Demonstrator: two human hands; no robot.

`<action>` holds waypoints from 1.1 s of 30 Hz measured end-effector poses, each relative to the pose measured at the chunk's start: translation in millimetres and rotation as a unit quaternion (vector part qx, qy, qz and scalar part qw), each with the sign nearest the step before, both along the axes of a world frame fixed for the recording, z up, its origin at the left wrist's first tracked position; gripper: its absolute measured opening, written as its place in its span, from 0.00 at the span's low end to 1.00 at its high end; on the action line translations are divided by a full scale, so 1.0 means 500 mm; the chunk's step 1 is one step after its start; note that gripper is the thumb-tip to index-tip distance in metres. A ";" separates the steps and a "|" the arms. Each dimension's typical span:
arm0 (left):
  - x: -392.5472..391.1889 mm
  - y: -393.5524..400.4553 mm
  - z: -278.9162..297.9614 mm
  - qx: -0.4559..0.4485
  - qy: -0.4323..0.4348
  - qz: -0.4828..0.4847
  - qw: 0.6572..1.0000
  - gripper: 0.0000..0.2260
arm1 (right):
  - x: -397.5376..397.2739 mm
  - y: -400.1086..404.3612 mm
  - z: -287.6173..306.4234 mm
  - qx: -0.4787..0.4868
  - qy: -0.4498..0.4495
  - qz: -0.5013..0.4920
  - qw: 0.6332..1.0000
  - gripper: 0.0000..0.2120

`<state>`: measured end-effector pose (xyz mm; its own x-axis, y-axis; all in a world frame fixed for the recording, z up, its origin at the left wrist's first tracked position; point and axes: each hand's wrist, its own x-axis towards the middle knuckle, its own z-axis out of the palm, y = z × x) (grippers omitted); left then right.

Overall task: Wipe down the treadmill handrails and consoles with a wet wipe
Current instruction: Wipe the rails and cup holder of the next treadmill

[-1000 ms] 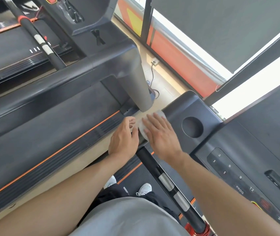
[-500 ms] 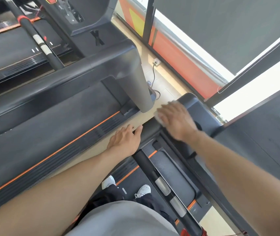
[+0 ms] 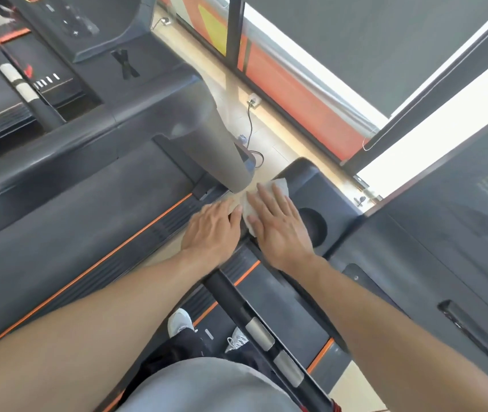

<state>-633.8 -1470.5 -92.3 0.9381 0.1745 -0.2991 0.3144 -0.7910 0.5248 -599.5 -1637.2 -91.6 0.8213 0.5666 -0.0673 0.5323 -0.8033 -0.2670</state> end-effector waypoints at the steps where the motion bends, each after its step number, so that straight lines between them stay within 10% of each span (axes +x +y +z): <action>1: -0.003 -0.001 0.001 0.009 -0.015 0.000 1.000 0.21 | 0.031 -0.007 0.003 -0.001 0.001 -0.015 1.000 0.25; 8: 0.003 -0.008 0.004 0.040 -0.001 0.014 0.999 0.20 | 0.231 -0.044 0.023 0.010 0.080 -0.266 0.961 0.21; 22: -0.003 -0.015 0.009 0.053 -0.008 0.030 0.998 0.20 | -0.184 -0.043 -0.021 -0.101 -0.067 -0.080 0.989 0.31; 33: 0.006 -0.006 -0.003 0.017 -0.012 0.009 1.000 0.20 | -0.093 0.010 0.050 -0.067 0.041 -0.286 0.955 0.20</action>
<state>-630.6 -1473.3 -93.7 0.9414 0.2012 -0.2708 0.3169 -0.8028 0.5051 -646.1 -1632.3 -66.7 0.9828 0.0081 -0.1847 -0.0227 -0.9862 -0.1642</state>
